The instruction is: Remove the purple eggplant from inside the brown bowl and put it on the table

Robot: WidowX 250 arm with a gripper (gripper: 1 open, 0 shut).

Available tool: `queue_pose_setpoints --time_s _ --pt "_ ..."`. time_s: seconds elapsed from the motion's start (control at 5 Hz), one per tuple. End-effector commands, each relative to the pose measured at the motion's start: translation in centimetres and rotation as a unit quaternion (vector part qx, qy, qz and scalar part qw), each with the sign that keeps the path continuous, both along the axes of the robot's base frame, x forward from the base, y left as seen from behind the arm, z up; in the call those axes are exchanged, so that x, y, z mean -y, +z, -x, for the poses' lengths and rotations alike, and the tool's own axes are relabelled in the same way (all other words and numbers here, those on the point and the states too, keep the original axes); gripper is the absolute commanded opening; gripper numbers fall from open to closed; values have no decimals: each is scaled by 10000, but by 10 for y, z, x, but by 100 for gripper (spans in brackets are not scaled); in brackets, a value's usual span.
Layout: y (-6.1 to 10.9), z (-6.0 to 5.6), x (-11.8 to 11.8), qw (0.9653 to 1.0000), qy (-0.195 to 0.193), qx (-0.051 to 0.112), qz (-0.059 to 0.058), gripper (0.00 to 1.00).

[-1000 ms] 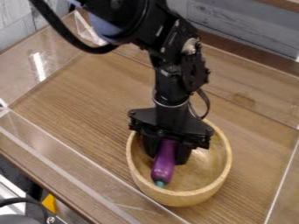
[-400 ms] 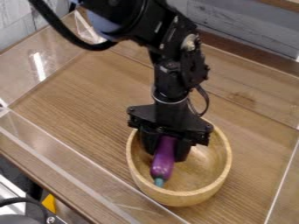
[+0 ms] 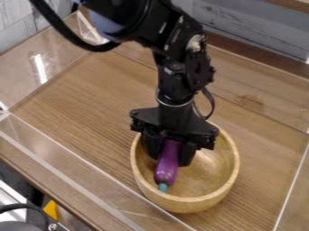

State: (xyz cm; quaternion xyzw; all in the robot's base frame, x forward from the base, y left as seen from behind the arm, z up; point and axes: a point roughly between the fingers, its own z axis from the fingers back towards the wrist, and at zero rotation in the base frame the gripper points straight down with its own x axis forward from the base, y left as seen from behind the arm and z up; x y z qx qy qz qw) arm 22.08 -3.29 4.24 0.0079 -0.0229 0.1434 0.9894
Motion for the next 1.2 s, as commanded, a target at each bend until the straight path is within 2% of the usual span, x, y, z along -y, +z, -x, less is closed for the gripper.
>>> queue_pose_setpoints --time_s 0.0,1.0 --pt "16 -12 -1 9994 47 345 34 0" --pt "21 -8 -5 9994 177 293 20 0"
